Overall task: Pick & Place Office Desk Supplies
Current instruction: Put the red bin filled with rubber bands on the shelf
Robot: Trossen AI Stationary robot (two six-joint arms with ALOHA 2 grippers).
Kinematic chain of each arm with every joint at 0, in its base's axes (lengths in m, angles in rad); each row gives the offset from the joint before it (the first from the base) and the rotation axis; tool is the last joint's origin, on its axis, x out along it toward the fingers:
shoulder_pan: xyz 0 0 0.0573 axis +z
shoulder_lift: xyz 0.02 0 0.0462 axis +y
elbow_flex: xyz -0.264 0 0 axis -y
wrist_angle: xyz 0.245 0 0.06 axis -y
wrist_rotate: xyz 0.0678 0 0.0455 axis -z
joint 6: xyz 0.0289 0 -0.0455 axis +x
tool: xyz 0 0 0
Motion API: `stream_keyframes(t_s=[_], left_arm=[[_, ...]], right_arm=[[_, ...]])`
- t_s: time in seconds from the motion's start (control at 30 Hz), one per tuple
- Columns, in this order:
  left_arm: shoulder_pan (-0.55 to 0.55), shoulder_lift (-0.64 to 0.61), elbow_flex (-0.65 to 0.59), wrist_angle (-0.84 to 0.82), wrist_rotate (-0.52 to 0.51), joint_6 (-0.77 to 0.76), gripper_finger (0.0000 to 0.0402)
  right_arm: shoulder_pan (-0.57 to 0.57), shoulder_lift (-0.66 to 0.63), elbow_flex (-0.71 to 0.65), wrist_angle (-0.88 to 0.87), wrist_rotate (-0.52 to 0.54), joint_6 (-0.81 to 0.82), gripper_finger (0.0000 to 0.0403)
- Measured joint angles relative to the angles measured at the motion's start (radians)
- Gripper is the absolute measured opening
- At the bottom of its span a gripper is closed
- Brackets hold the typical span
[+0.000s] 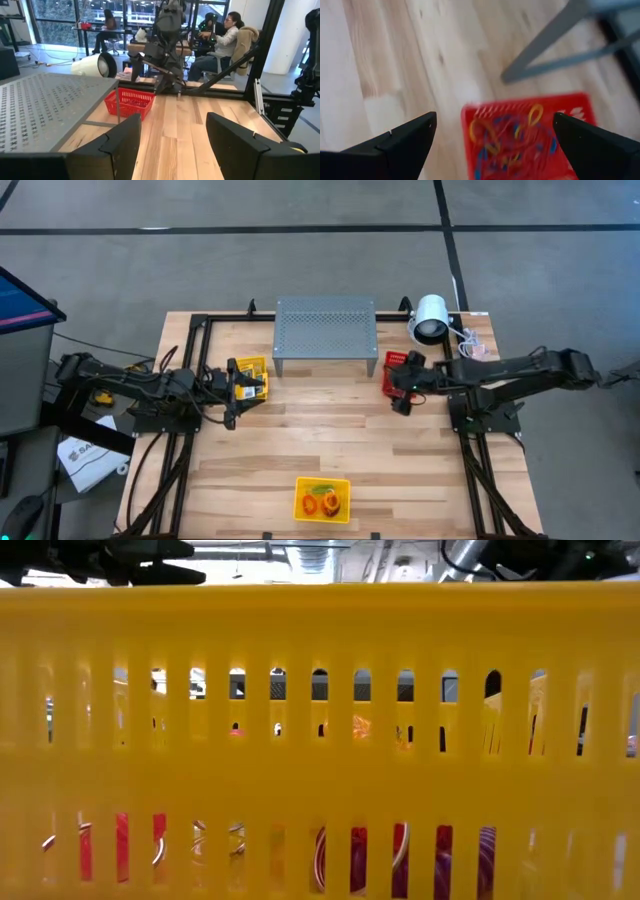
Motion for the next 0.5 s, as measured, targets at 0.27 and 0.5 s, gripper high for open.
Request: stream_keyframes(t_s=[0.27, 0.5], left_arm=[[0.0, 0.029, 0.0, -0.002, -0.005, 0.0, 0.0218], [0.0, 0.054, 0.0, 0.005, -0.005, -0.019, 0.0218]], right_arm=[[0.061, 0.014, 0.001, -0.094, -0.058, 0.121, 0.0395], [0.098, 0.061, 0.002, -0.141, -0.069, 0.174, 0.0395]])
